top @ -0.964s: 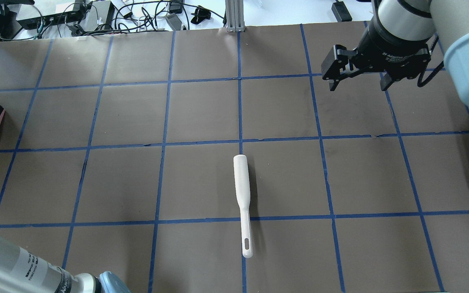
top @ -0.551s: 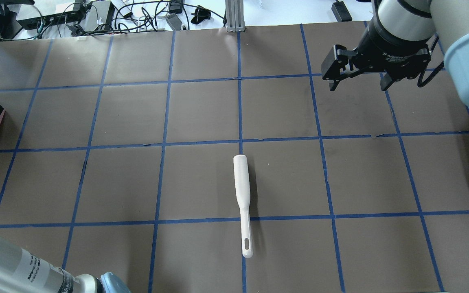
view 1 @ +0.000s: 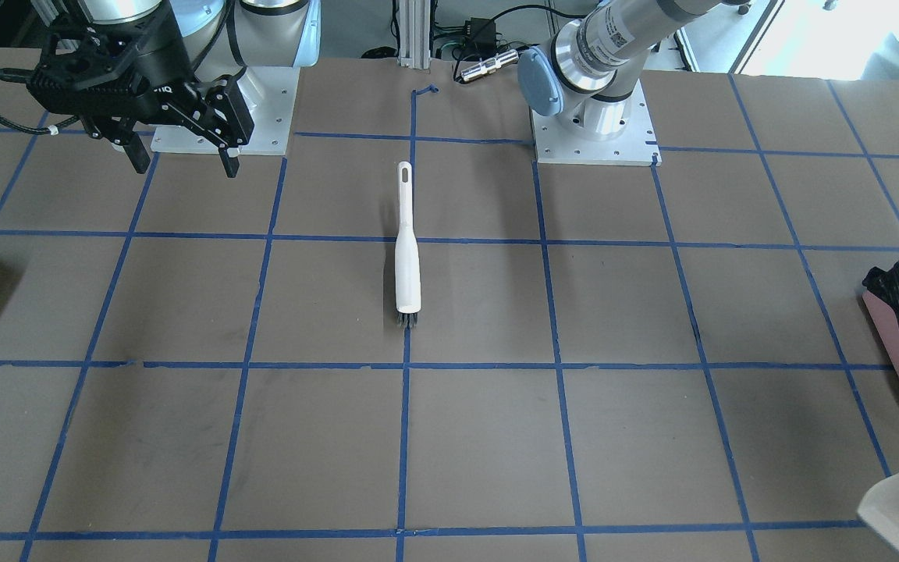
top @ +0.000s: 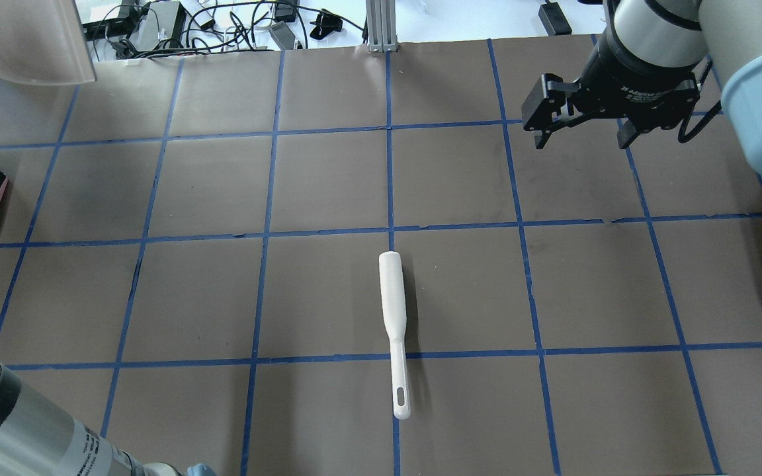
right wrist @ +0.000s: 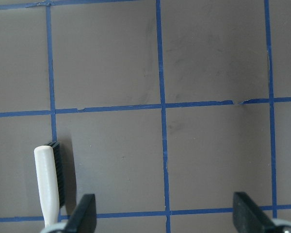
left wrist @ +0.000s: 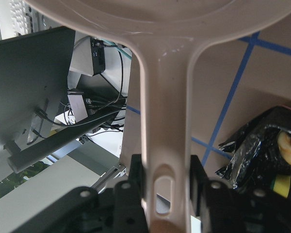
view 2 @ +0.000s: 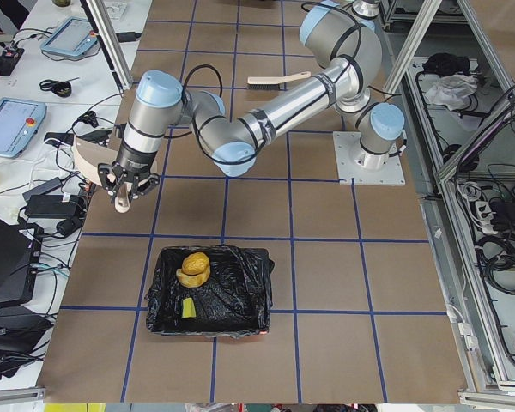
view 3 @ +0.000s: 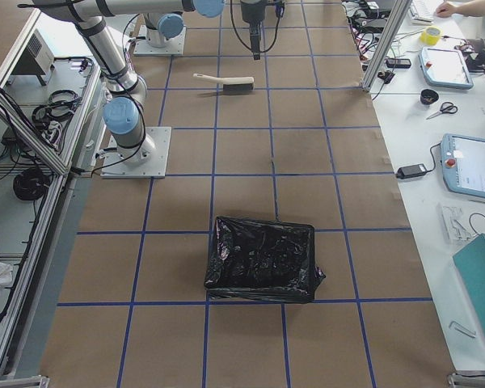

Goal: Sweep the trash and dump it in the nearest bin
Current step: 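Hold the tipped dustpan over the bin with the left gripper, then bring the empty dustpan back over the table with the left gripper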

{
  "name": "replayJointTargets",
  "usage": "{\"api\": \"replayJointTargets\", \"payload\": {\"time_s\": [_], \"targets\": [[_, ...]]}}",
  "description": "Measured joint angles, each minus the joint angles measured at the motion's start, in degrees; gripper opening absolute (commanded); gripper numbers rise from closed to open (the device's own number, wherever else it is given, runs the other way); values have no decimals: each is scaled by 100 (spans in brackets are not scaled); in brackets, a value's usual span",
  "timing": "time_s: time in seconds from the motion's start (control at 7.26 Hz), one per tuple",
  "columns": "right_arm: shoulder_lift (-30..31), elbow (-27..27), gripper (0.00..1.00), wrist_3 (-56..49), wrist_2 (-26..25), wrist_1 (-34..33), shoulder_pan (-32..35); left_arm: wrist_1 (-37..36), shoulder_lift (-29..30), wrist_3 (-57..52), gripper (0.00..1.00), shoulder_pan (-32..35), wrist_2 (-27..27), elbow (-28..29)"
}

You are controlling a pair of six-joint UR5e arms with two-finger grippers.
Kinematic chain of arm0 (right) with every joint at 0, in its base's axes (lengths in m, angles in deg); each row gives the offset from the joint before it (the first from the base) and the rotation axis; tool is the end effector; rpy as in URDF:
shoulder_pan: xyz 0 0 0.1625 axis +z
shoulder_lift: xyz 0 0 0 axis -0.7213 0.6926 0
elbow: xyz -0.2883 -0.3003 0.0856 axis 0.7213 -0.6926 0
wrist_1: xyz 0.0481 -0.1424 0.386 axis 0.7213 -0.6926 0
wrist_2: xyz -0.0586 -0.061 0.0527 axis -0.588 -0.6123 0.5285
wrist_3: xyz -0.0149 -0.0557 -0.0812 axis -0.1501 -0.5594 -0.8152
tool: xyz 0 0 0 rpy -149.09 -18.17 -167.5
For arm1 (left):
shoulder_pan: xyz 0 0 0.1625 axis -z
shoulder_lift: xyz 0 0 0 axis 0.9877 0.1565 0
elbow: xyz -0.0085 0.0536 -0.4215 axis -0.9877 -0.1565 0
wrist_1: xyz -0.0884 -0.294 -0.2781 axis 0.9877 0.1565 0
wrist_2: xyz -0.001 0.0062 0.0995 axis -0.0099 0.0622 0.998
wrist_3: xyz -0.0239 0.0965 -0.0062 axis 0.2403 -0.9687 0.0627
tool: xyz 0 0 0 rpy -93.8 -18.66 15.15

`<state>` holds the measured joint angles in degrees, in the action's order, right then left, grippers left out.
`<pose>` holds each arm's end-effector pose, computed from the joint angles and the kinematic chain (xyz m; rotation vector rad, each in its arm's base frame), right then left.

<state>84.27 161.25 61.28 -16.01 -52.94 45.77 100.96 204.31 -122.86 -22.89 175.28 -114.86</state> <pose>0.1492 -0.4556 0.5196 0.0708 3.1222 -0.2140 0.2845 -0.7089 0.4666 1.5170 2.0917 -0.2885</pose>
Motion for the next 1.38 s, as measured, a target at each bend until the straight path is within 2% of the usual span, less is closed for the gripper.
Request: {"api": "replayJointTargets", "payload": {"time_s": [0.41,0.96,1.38], "targets": [[0,1,100,-6,-3,-1,0,713,-116,2760,0,855,-175,-71],[0,1,100,-7,-15,2,0,1646,-262,7482,0,2319,-359,-416],[0,2,100,-9,-24,-5,0,2452,-187,9874,0,3257,-398,-810]]}}
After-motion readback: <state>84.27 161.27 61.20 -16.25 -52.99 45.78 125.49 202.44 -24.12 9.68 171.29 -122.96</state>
